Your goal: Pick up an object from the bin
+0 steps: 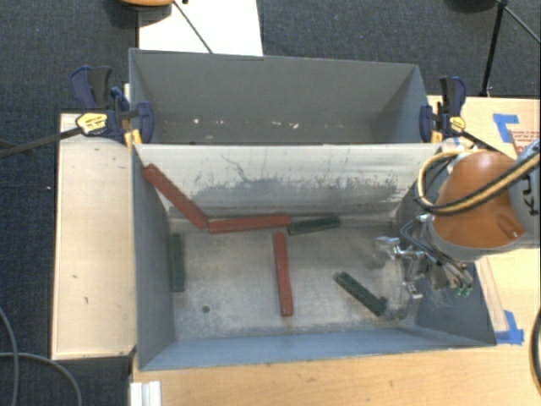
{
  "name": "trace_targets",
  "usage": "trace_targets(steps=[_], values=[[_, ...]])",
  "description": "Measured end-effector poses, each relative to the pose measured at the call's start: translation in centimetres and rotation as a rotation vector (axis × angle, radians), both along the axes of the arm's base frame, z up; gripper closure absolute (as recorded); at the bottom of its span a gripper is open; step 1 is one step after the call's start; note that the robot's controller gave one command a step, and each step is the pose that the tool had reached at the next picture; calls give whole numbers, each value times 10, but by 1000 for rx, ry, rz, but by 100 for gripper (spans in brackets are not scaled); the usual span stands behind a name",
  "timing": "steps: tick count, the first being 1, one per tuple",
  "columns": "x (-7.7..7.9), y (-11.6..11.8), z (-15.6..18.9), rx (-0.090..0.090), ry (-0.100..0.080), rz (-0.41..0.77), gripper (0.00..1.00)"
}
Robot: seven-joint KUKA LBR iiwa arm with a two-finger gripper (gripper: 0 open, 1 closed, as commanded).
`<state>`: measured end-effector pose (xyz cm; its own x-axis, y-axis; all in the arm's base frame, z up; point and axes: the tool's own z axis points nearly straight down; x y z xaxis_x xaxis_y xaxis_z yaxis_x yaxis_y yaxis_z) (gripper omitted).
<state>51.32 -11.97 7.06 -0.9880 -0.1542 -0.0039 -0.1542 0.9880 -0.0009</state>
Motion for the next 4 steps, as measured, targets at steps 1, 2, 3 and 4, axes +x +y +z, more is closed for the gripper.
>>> trace_targets(steps=[1,2,3,4], values=[[0,0,0,0,0,1,0],[-32,84,-1,1,3,63,100],[-32,83,-1,1,3,64,100],[-30,97,86,1,7,62,0]])
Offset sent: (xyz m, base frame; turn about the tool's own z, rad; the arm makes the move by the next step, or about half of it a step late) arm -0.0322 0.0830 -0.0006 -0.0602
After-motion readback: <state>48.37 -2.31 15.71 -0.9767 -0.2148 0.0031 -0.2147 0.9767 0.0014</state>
